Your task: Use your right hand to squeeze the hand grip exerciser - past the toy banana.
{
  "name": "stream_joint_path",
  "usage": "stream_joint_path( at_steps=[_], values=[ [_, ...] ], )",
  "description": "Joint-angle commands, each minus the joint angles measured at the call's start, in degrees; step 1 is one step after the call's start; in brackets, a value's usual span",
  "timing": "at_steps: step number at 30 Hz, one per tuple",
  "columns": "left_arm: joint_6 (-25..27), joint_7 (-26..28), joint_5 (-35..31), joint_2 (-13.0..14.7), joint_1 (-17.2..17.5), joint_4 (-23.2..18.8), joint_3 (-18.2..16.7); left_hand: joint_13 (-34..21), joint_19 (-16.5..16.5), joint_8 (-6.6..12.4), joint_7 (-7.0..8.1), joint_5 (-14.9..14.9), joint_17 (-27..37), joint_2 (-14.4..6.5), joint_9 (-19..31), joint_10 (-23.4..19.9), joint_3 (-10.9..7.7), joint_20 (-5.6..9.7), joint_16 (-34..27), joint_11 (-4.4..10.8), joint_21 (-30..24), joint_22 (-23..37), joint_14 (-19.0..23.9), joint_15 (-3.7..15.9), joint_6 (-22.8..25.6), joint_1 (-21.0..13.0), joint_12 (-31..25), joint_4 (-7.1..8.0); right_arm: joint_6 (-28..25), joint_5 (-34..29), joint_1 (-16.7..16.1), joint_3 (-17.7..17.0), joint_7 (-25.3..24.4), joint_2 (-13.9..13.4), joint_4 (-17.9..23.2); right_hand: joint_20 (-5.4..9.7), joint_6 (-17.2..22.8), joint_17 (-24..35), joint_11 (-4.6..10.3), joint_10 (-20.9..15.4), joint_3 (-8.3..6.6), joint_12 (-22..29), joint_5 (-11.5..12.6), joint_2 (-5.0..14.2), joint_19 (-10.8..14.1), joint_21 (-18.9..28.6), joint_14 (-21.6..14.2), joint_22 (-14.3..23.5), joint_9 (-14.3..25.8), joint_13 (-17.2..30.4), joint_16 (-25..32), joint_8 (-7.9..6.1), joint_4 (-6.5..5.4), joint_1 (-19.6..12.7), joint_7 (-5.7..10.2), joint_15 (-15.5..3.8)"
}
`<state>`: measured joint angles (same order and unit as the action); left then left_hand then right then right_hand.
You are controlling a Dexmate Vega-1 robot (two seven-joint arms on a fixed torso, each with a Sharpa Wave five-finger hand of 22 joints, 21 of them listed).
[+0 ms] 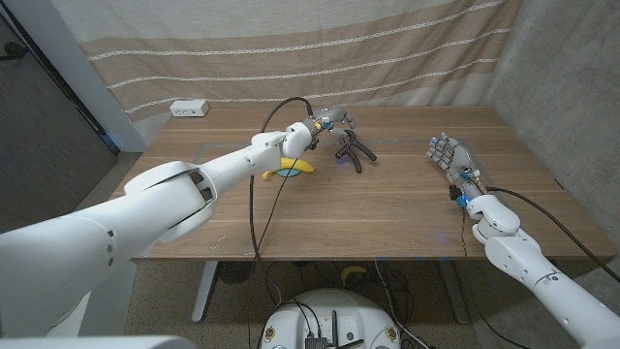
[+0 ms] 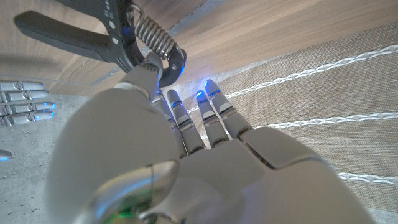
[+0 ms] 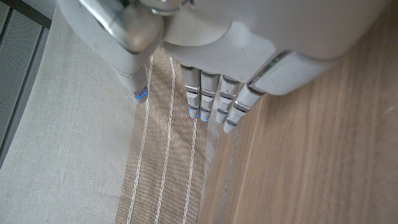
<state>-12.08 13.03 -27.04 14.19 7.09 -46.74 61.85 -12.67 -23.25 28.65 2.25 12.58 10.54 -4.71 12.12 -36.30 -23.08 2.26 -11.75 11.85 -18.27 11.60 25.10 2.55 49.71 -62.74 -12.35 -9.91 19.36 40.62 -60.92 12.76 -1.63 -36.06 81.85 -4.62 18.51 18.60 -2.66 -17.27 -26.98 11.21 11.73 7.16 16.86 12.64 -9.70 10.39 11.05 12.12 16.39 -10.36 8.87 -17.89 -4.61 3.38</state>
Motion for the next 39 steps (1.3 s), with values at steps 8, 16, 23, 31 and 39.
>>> stream_joint_path(
  at_steps=[8, 16, 23, 31, 39],
  values=[
    [-2.0, 1.6, -1.5, -0.1, -2.7, -0.1, 0.4, -0.2, 0.3, 8.14, -3.04, 0.5, 0.4, -1.0, 17.3, 0.0, 0.23, -0.09, 0.1, 0.04, -0.4, 0.2, 0.2, 9.77, 2.3, 0.0, 0.2, 0.27, -2.1, -2.3, -0.3, 0.3, -2.2, -1.7, 2.6, -0.55, -1.1, 0.0, 0.01, 1.1, 0.10, -0.2, 0.4, -0.98, -0.2, -0.4, 1.0, 0.2, 0.1, 0.1, -0.5, -0.17, 0.69, -1.2, 0.14, 0.05],
    [-2.9, 1.9, -2.4, -0.5, -4.1, 0.3, 0.8, -0.3, 0.4, 8.46, -2.72, 0.5, 0.4, -1.3, 17.9, 0.3, 0.48, -0.10, 0.2, 0.05, -0.5, 0.2, 0.1, 9.72, 1.8, 0.1, 0.4, 0.29, -3.0, -2.7, -0.5, 0.2, -2.6, -2.6, 3.6, -0.59, -1.4, -0.1, 0.09, 1.4, 0.17, -0.2, 0.3, -1.21, -0.3, -0.4, 1.0, 0.2, 0.0, 0.0, -0.6, -0.24, 0.73, -1.4, 0.14, 0.17],
    [-2.7, 0.2, -1.7, -0.7, -4.6, -0.3, 0.4, -0.3, 0.5, 8.63, -2.64, 0.5, 0.4, -1.2, 18.0, 0.4, 0.51, -0.05, 0.3, 0.09, -0.5, 0.2, -0.1, 9.65, 1.8, 0.2, 0.4, 0.21, -6.8, -5.4, -1.4, 0.5, -6.1, -5.0, 7.4, -0.55, -3.9, -0.3, 0.43, 3.7, 0.36, -0.6, 0.1, -2.16, -1.3, -0.8, 2.7, 0.1, 0.0, 0.0, -1.5, -0.01, 0.99, -2.2, 0.12, 0.49],
    [-2.7, 0.8, -2.8, -0.5, -5.4, -1.6, 0.4, -0.3, 0.6, 8.75, -2.67, 0.6, 0.3, -1.3, 17.9, 0.4, 0.54, -0.02, 0.4, 0.10, -0.6, 0.3, -0.2, 9.60, 1.9, 0.2, 0.4, 0.18, -11.2, -9.0, -1.8, 1.0, -9.4, -7.5, 11.3, -0.75, -6.6, -0.5, 0.03, 6.0, 0.55, -0.8, -0.3, -3.44, -2.4, -1.1, 4.4, 0.1, 0.0, 0.0, -2.5, 0.12, 1.30, -3.4, 0.40, 0.55],
    [-2.4, 0.6, -3.6, -0.6, -6.0, -2.6, 0.4, -0.3, 0.7, 8.89, -2.66, 0.6, 0.3, -1.3, 17.9, 0.4, 0.54, -0.01, 0.4, 0.10, -0.6, 0.3, -0.3, 9.58, 2.0, 0.3, 0.5, 0.14, -15.1, -13.0, -2.0, 1.7, -13.6, -8.7, 14.9, -1.09, -8.8, -0.7, 0.28, 8.0, 0.82, -0.8, -0.8, -4.60, -3.3, -1.3, 5.8, 0.1, 0.0, 0.0, -3.1, 0.09, 1.30, -4.4, 0.56, 0.79]
  ],
)
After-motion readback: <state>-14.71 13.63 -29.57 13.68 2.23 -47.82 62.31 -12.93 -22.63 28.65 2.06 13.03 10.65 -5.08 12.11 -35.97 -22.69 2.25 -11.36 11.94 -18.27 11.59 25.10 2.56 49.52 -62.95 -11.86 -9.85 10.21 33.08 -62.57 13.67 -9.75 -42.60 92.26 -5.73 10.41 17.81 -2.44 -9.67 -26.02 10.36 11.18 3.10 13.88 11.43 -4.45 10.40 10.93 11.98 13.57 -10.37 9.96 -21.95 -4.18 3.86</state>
